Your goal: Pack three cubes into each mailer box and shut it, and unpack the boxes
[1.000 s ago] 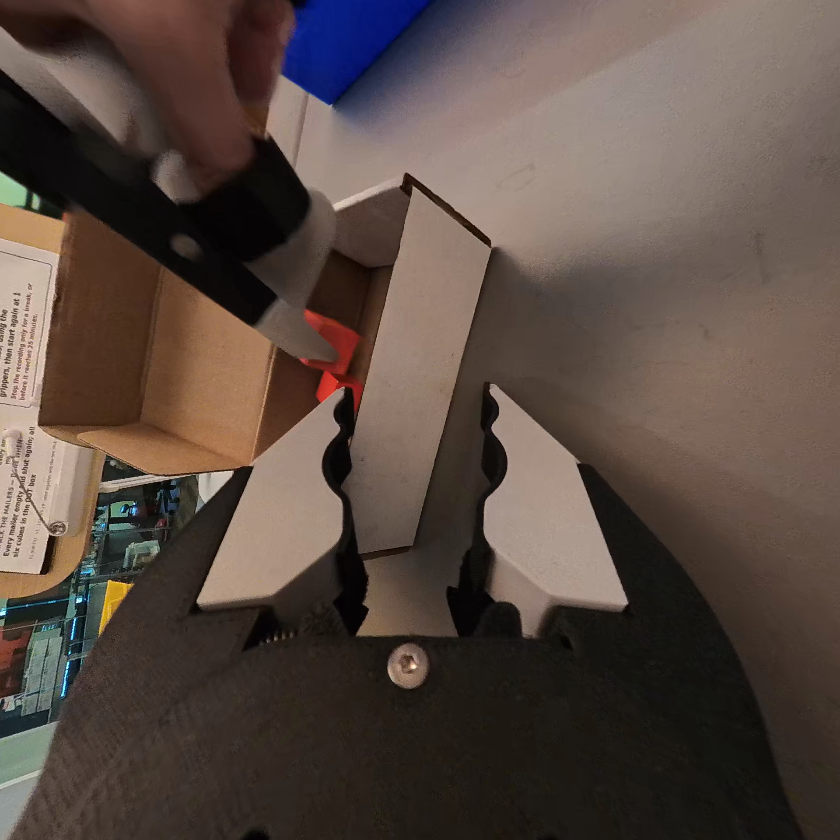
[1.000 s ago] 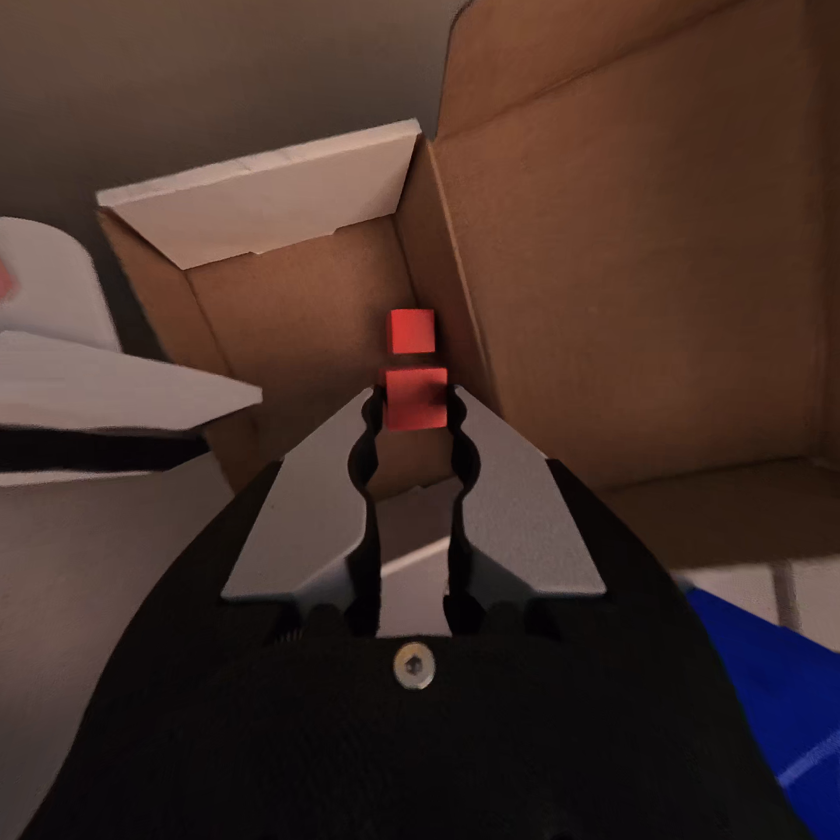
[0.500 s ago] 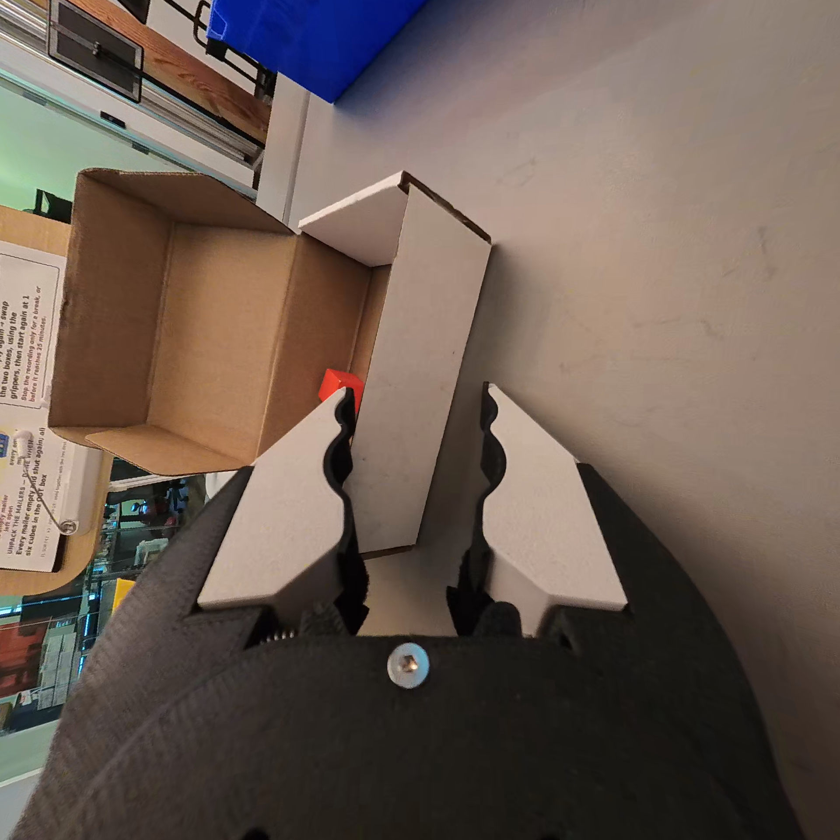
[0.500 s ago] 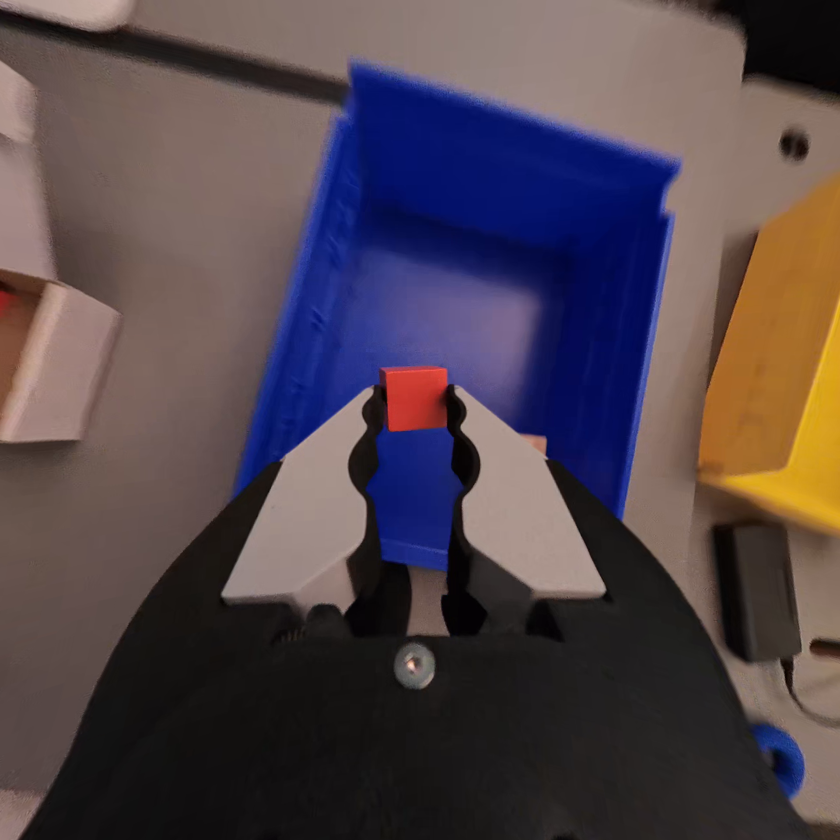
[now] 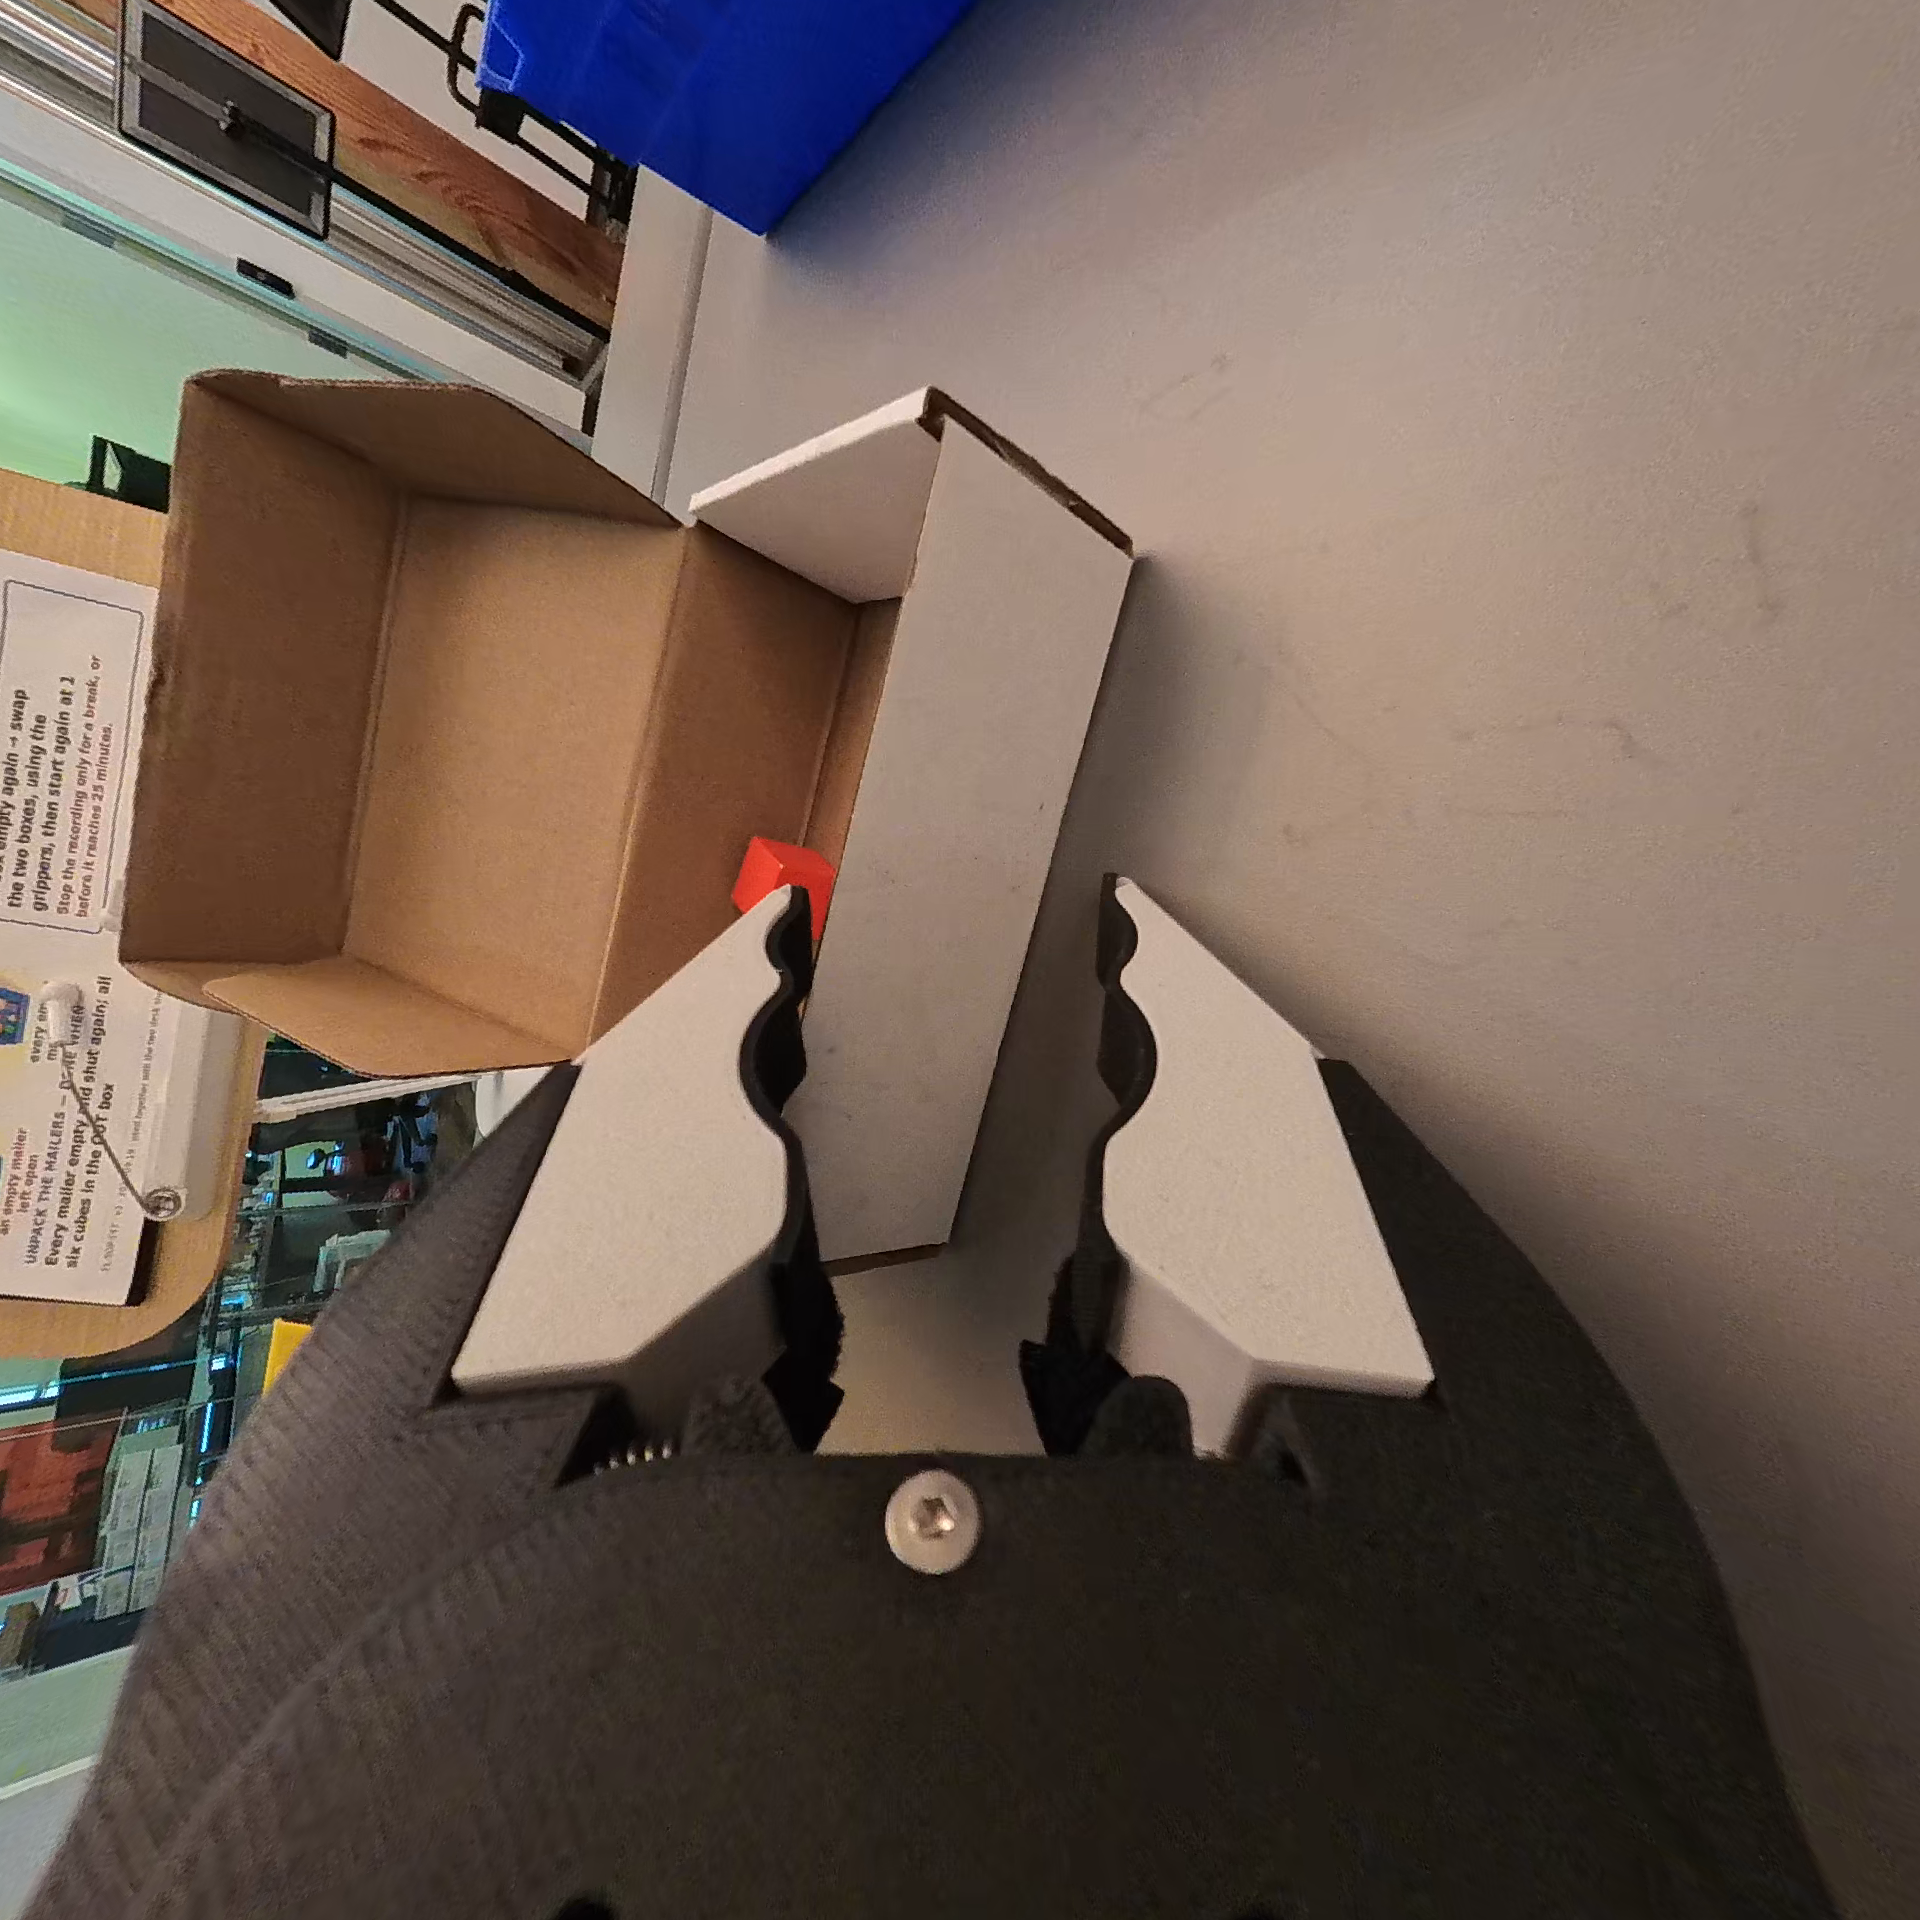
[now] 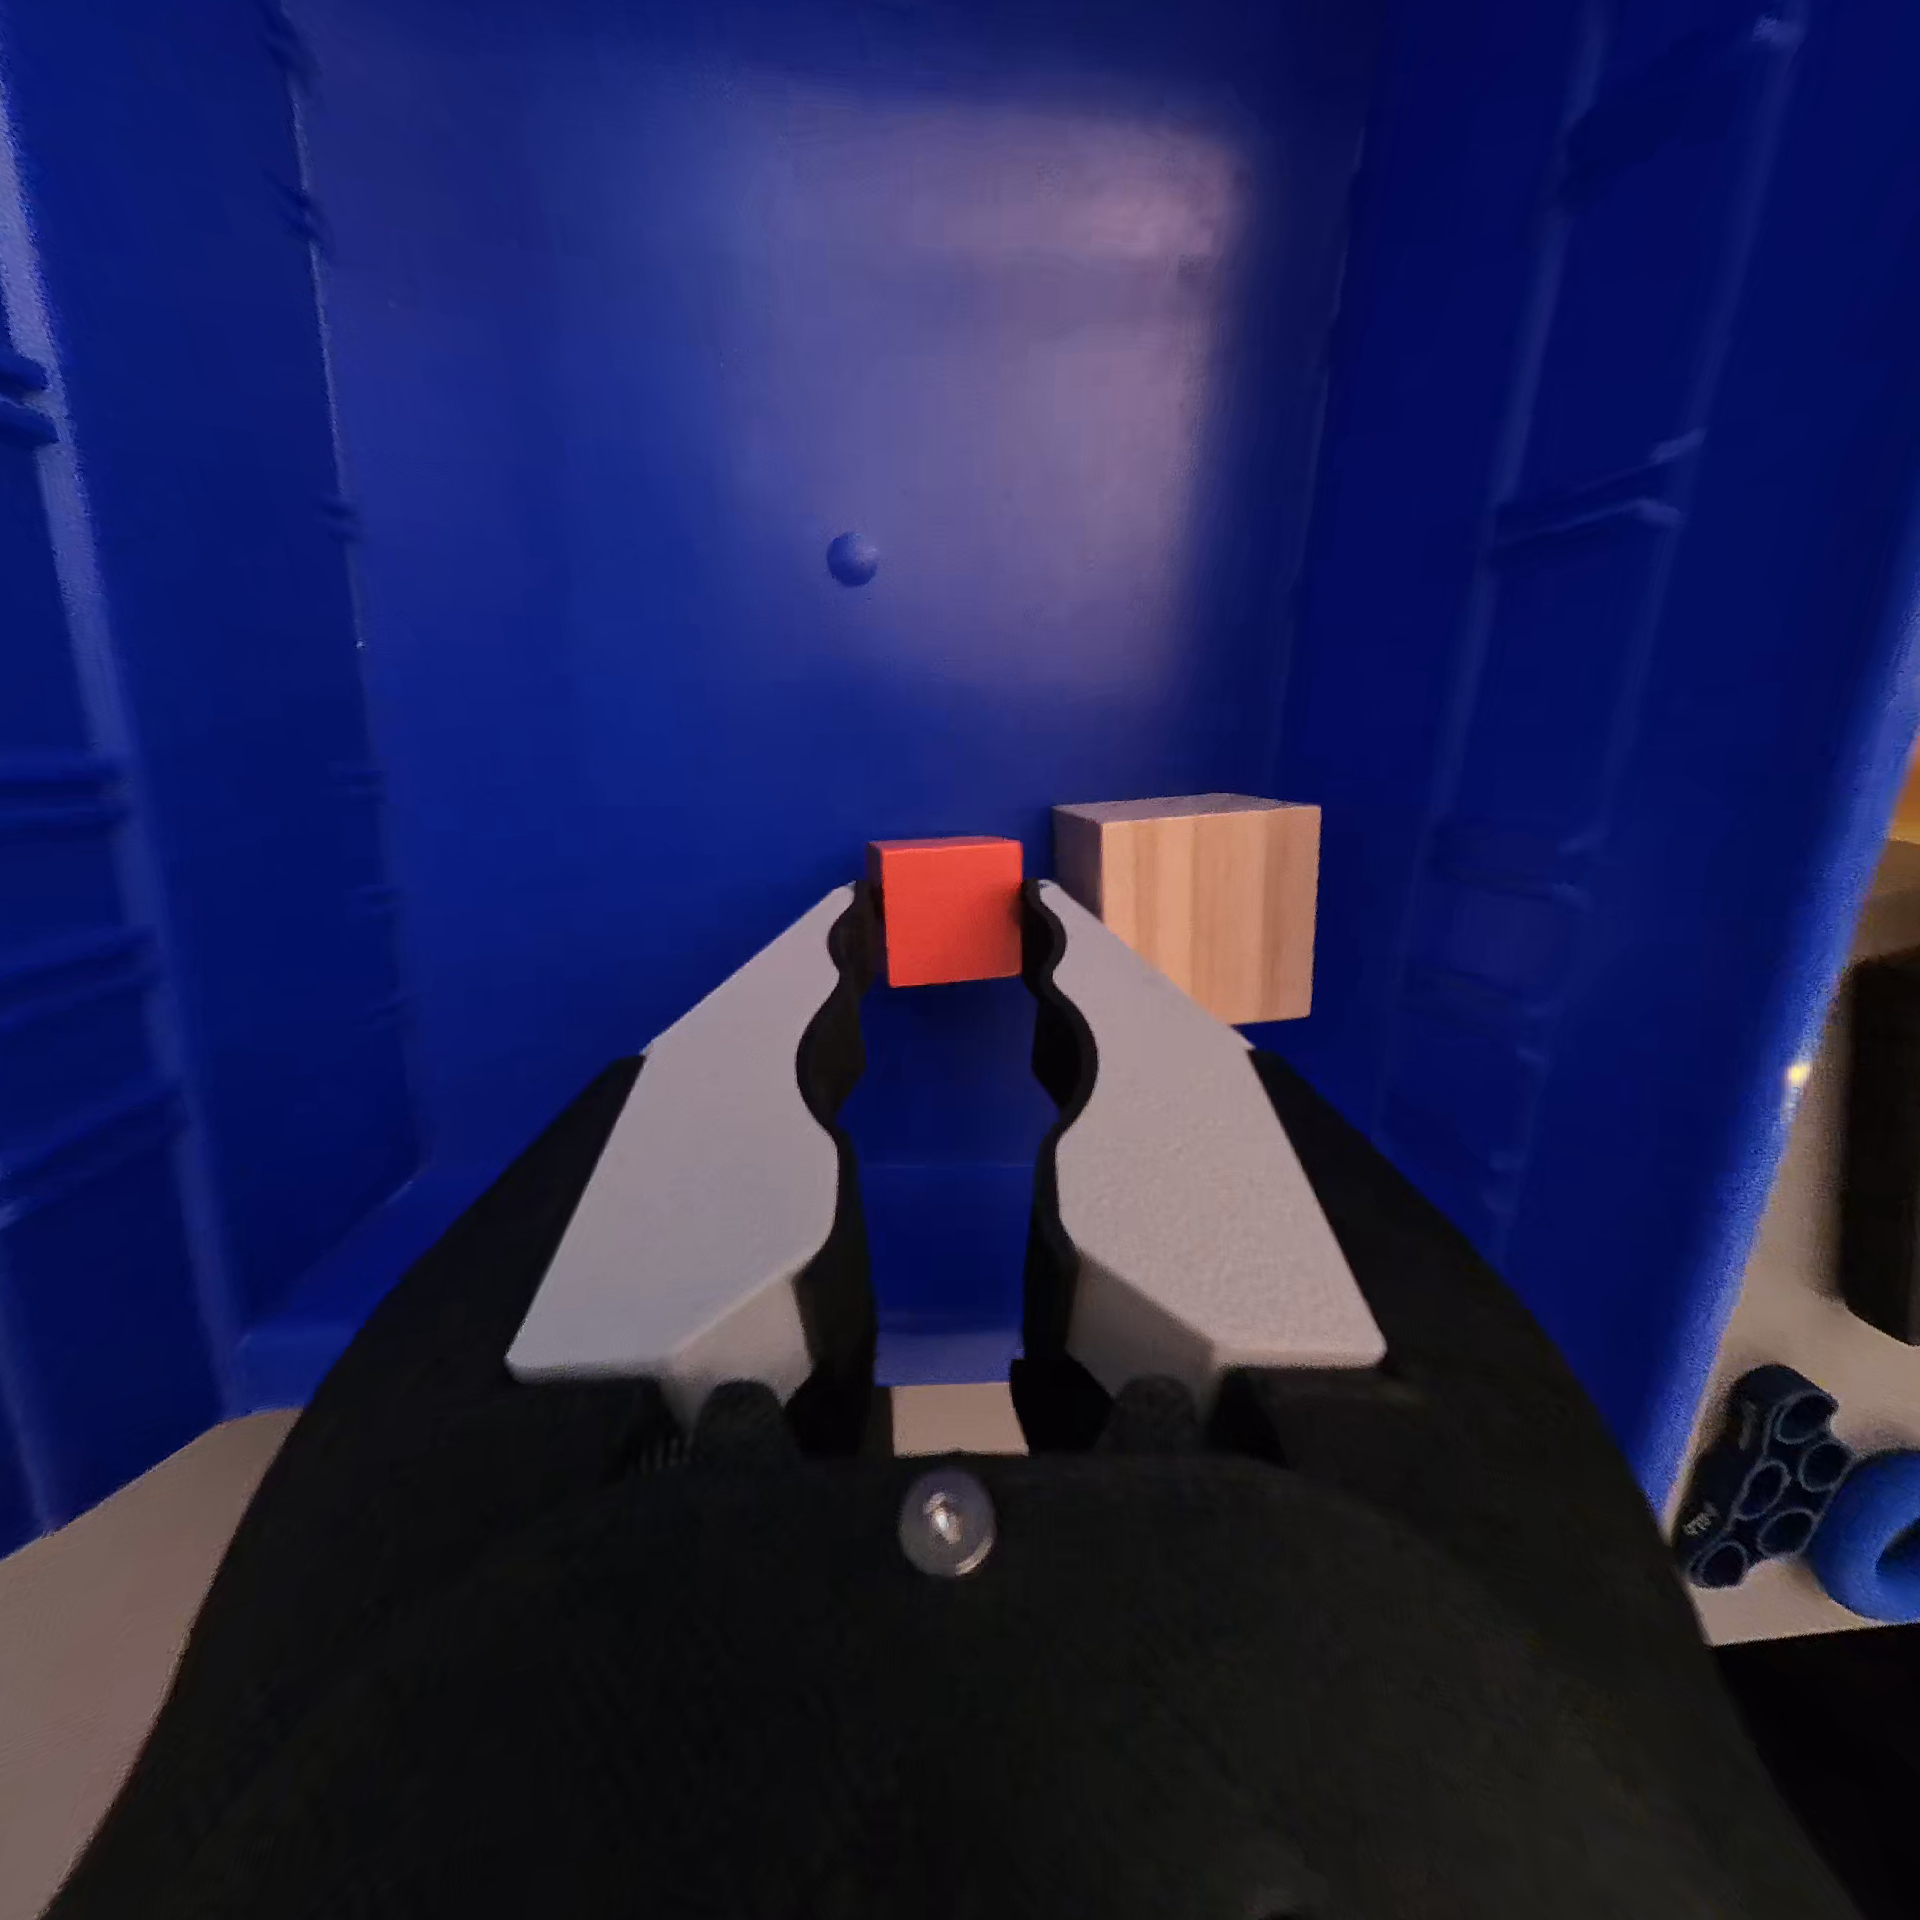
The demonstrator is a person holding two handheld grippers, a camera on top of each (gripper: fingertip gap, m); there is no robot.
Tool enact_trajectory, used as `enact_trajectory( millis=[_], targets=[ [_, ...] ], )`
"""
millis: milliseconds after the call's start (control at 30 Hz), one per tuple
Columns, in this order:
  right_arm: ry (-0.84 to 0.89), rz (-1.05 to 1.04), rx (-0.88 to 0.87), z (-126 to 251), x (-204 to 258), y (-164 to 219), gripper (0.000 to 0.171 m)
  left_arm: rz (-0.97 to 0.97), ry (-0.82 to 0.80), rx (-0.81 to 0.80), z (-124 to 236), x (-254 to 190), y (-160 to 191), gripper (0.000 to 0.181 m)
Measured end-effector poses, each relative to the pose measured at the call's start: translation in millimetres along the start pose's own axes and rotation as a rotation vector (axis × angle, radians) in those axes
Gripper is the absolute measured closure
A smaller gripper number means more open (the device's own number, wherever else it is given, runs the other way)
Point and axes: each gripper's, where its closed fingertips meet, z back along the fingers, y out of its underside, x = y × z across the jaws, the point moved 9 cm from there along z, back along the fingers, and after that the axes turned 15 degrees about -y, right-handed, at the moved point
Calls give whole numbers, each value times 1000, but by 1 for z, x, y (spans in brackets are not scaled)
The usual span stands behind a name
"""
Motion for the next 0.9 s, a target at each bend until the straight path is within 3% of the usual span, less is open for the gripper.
enact_trajectory(
  millis=[133,200,367,433,533,600,667,900],
  targets=[
    [-10,0,-20,-5,0,-2,143,-1,0,-1,0,0,0,127],
    [-19,-8,-35,-2,1,-3,134,-1,-1,-1,0,0,0,127],
    [81,96,-189,58,29,-13,133,-1,-1,-1,0,0,0,127],
    [51,290,-404,92,77,-26,132,1,0,-2,0,0,0,127],
    [-136,842,-721,115,184,-31,134,-1,-1,-3,0,0,0,127],
    [-275,1217,-786,101,247,-17,143,-4,-3,-2,0,0,0,127],
    [-309,1410,-677,71,288,-10,144,-6,-6,-1,1,-1,0,127],
    [-278,1310,-204,-44,330,-40,142,-3,-3,-2,0,0,0,127]
  ],
)
